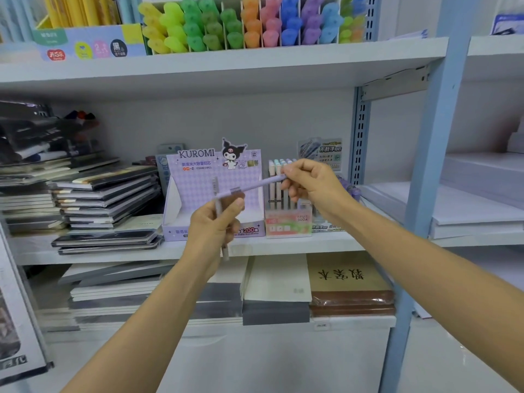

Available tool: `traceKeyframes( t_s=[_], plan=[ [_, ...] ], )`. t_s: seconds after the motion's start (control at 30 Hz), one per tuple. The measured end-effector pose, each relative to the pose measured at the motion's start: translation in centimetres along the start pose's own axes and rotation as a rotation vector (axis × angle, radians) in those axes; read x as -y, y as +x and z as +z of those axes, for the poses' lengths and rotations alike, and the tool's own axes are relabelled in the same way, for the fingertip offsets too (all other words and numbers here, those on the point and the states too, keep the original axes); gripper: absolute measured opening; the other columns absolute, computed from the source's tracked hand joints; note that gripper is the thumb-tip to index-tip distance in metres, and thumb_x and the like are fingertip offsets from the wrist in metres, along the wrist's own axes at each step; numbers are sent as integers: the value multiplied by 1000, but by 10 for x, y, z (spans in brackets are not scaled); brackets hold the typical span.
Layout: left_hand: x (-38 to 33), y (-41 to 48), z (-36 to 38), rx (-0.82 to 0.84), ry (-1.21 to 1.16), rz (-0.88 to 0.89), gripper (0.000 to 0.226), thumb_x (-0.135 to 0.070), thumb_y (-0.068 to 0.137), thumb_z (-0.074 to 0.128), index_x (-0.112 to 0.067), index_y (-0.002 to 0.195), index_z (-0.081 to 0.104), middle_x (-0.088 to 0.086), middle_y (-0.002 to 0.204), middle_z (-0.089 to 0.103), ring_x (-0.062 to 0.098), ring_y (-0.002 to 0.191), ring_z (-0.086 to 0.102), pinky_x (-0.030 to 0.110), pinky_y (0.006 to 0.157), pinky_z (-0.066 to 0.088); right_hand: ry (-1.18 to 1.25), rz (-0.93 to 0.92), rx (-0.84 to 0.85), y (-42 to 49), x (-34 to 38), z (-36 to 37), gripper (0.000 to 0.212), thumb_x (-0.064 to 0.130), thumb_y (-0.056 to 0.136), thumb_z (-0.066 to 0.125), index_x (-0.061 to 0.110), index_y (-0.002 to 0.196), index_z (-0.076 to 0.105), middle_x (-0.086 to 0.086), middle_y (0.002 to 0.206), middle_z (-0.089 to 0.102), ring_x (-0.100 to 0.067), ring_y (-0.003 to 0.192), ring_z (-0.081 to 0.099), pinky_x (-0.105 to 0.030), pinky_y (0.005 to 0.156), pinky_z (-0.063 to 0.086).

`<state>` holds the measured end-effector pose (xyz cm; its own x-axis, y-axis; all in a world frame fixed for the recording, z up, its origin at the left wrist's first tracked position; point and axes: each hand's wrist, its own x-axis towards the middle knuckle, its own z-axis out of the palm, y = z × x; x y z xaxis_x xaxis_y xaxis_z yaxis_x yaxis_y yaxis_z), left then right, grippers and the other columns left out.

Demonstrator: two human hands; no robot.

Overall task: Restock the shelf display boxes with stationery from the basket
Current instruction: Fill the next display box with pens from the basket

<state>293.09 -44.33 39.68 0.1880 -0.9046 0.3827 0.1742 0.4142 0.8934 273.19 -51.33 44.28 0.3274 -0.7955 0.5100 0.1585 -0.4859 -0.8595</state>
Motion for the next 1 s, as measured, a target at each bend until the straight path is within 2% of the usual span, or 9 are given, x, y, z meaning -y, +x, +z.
traceKeyframes(
  t_s=[0.1,0.17,0.33,0.5,0.57,0.7,0.8,0.93,1.0],
  plan=[
    [-3,0,1,-114,-105,39,3,-19,86,69,-17,87,67,-5,79,70,3,45,45,13,38,29,4,37,116,-11,-8,5,10,13,91,61,5,97,63,-8,78,71,-12,59,62,-22,56,53],
    [-5,0,4,-153,-191,50,3,-18,88,68,-17,85,66,-6,81,72,3,45,46,12,36,27,14,74,181,-17,-12,10,16,16,87,64,5,98,61,-9,80,72,-13,61,63,-22,57,54],
    [-11,-2,9,-87,-256,83,7,-19,92,62,-19,90,68,-3,100,73,3,50,50,12,35,25,-107,137,360,-25,-15,21,10,15,93,61,7,98,57,-12,87,73,-20,71,65,-29,68,56],
    [-10,-4,10,-59,-20,95,7,-21,90,66,-18,91,72,0,91,75,5,46,47,12,40,32,-201,-71,83,-21,-3,32,22,20,95,59,10,114,61,-11,103,69,-15,84,65,-23,63,54],
    [-7,-6,12,-17,65,97,6,-18,90,67,-16,90,72,1,89,76,6,46,47,12,43,37,-212,-118,55,-17,3,35,25,22,94,60,13,117,64,-10,105,69,-15,88,64,-23,66,52],
    [-2,-9,18,67,186,114,7,-14,90,67,-10,91,72,-1,74,73,5,44,42,11,44,36,-281,-147,104,-16,6,40,16,19,91,65,13,106,69,-5,97,70,0,73,57,-15,63,46],
    [-2,-7,18,73,215,108,10,-21,92,66,-14,93,72,-4,73,71,5,48,44,12,45,37,-228,-159,101,-17,7,39,9,16,94,61,14,100,68,-2,85,67,-7,73,56,-18,61,46],
    [-2,0,16,-5,108,-93,25,-30,97,47,-18,100,69,-1,89,66,9,61,50,20,53,39,-77,-261,-89,-10,21,30,13,15,99,50,13,97,62,-1,74,67,-11,61,58,-19,53,48],
    [0,2,12,-3,175,-77,32,-25,101,38,-18,101,69,0,82,62,10,62,49,21,57,42,-37,-311,-224,-3,29,21,13,17,101,47,11,98,59,-1,72,67,-12,57,58,-20,51,49]
  ],
)
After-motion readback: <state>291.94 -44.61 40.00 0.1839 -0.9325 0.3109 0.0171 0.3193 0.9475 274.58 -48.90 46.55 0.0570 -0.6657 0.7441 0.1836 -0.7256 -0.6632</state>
